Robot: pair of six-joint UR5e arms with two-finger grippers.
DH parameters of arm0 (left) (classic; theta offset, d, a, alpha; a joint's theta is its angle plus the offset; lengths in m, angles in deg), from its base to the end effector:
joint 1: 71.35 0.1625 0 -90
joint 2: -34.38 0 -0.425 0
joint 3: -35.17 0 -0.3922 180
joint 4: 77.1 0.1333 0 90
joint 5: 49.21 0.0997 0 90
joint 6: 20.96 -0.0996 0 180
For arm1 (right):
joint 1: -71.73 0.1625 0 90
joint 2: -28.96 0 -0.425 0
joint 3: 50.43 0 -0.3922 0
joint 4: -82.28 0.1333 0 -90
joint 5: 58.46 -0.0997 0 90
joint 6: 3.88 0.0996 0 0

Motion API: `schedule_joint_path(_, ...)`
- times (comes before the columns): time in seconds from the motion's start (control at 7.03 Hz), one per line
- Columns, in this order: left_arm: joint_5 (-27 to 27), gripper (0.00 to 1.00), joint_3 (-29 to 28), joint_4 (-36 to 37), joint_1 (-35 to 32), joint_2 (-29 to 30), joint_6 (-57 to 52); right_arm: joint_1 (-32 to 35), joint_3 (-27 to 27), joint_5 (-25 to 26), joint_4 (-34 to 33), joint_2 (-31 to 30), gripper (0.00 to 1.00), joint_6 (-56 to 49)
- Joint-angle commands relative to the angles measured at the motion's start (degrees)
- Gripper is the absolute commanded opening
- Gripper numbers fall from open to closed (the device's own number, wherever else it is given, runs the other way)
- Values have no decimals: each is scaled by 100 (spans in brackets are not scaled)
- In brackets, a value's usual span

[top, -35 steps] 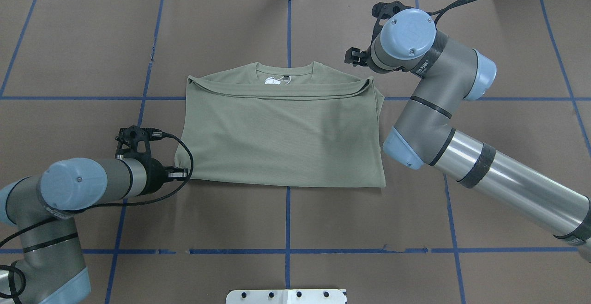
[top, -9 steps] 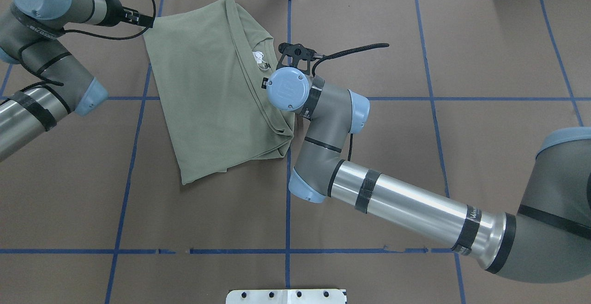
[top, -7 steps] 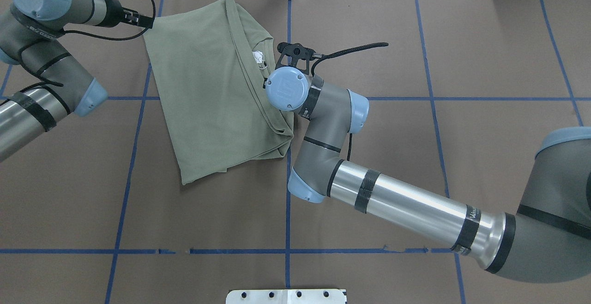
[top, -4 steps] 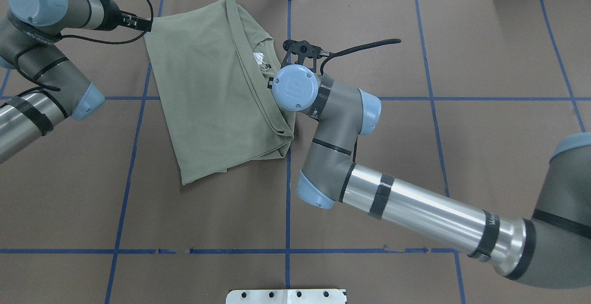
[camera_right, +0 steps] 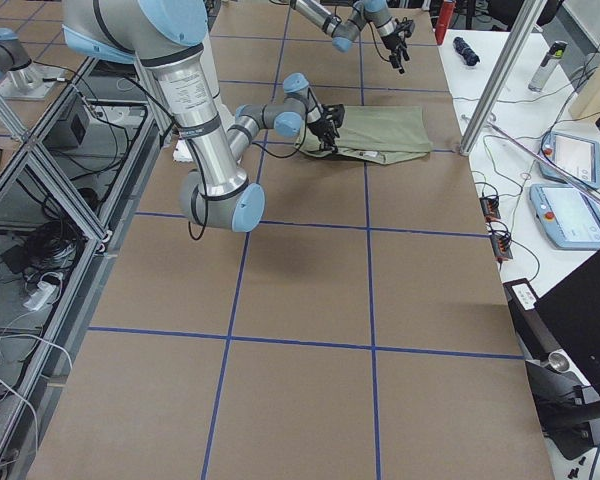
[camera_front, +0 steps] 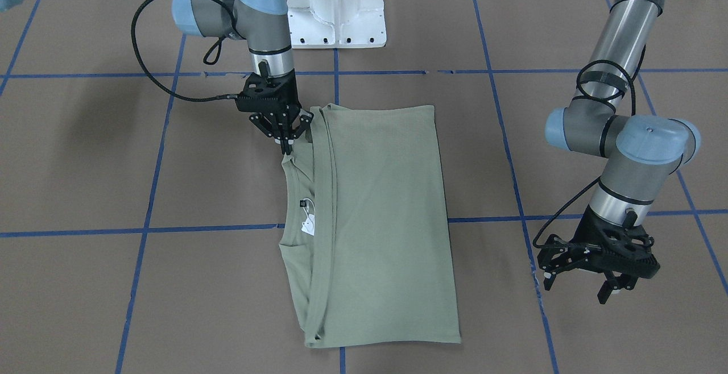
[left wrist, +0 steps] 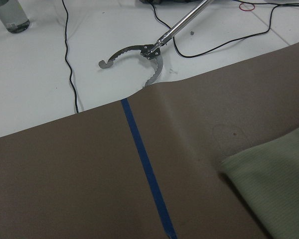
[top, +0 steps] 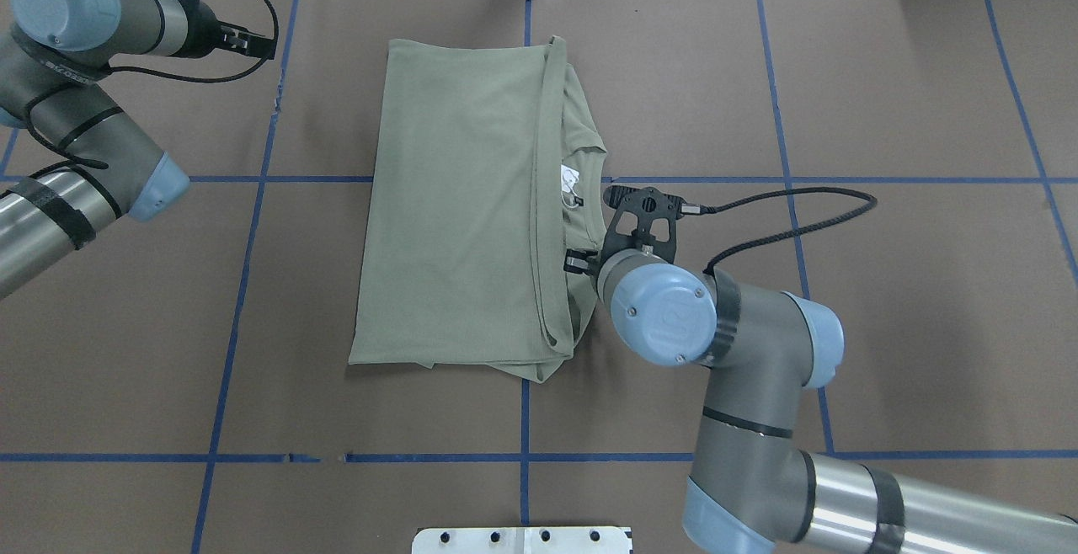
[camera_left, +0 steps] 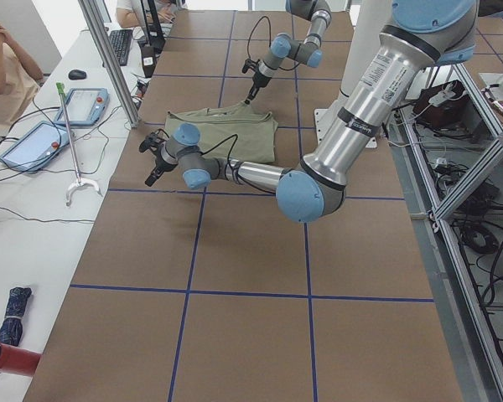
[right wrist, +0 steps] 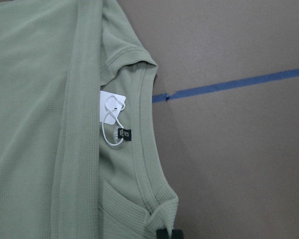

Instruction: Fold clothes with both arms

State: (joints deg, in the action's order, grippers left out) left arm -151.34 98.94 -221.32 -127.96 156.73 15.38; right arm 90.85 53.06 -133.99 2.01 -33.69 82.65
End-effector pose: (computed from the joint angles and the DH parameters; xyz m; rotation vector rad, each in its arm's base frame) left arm 0.3197 -0.6892 0.4413 0.7508 0.7567 0.0649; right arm -0.5432 -0.3557 0.2678 0.4055 -0.8191 0.3654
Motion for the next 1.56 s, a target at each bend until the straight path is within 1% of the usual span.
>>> schedule_joint_path(0.0, 0, 100, 12, -1, 0, 0, -3, -268, 295, 232, -130, -309, 0, 119)
schedule_joint_path(0.28, -9, 100, 12, -1, 0, 0, -3, -242, 268, 214, -121, -475, 0, -91)
schedule_joint_path(0.43, -9, 100, 12, -1, 0, 0, -3, -190, 303, 197, -121, -484, 0, -423)
schedule_joint_path(0.71, -9, 100, 12, -1, 26, -9, -3, -163, 312, 188, -130, -554, 0, -470)
schedule_joint_path(0.85, -9, 100, 4, -1, 27, -9, -3, -128, 356, 136, -121, -581, 47, -627)
schedule_joint_path(1.0, -9, 100, 3, -1, 27, -9, -3, -23, 417, -143, -121, -546, 99, -1063)
schedule_joint_path(1.14, -9, 100, 3, -1, 27, -9, -3, 161, 426, -712, -138, -511, 100, -1250)
schedule_joint_path(1.28, -9, 100, 3, -1, 35, -35, -3, 206, 313, -891, -164, -293, 100, -1444)
schedule_joint_path(1.42, -9, 100, 3, -1, 35, -44, -3, 198, -44, -1059, -191, 126, 100, -1602)
